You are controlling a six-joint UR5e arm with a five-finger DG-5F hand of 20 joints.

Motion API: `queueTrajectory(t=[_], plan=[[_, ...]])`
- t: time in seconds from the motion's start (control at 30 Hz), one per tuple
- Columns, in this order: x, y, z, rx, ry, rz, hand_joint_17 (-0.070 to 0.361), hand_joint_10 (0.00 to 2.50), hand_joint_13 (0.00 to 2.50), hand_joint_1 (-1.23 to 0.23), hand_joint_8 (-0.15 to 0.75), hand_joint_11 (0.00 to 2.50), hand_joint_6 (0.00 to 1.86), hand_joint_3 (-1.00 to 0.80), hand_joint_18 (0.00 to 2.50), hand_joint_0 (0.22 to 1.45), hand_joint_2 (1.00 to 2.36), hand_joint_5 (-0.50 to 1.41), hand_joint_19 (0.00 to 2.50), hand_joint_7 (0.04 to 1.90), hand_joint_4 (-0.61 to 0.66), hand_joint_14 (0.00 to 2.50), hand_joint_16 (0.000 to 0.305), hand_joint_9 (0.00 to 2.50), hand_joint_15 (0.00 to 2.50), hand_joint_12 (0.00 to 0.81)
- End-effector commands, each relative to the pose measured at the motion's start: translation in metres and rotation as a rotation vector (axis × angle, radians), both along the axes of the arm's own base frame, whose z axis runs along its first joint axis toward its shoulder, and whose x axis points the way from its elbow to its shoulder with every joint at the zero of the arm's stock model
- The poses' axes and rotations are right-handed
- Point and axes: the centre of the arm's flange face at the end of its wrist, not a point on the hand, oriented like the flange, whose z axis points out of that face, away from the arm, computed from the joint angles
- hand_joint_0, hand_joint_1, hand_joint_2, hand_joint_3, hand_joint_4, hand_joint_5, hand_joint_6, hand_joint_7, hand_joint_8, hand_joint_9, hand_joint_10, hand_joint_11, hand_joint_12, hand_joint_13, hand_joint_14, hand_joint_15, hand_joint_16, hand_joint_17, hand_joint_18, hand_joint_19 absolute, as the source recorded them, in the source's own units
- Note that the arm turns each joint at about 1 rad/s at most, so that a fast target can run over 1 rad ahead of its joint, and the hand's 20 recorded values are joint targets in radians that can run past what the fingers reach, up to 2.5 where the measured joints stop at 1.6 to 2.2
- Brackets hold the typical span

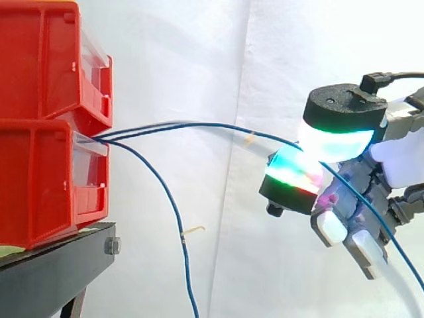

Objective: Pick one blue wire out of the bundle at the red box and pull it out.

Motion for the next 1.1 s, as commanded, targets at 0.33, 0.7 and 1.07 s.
queueTrajectory(t=[0.33, 0.7, 1.07], plan=[[0.000, 0.001, 0.000, 0.003, 0.002, 0.012, 0.108, 0.01, 1.18, -0.83, 0.331, 0.46, 0.97, -0.26, 0.97, 0.74, 1.02, -0.15, 0.49, 1.25, -0.08, 0.02, 0.048, 1.15, 0.50, 0.383], [0.000, 0.000, 0.000, 0.004, 0.002, 0.013, 0.136, 0.01, 1.32, -0.88, 0.418, 0.52, 0.95, 0.00, 1.15, 0.63, 1.23, -0.08, 0.47, 1.39, -0.06, 0.02, 0.060, 1.39, 0.53, 0.447], [-0.015, 0.003, 0.006, -0.010, 0.086, 0.015, 0.139, 0.01, 1.29, -0.86, 0.417, 0.52, 0.95, -0.02, 1.16, 0.61, 1.36, -0.07, 0.47, 1.39, -0.08, 0.02, 0.062, 1.35, 0.53, 0.453]])
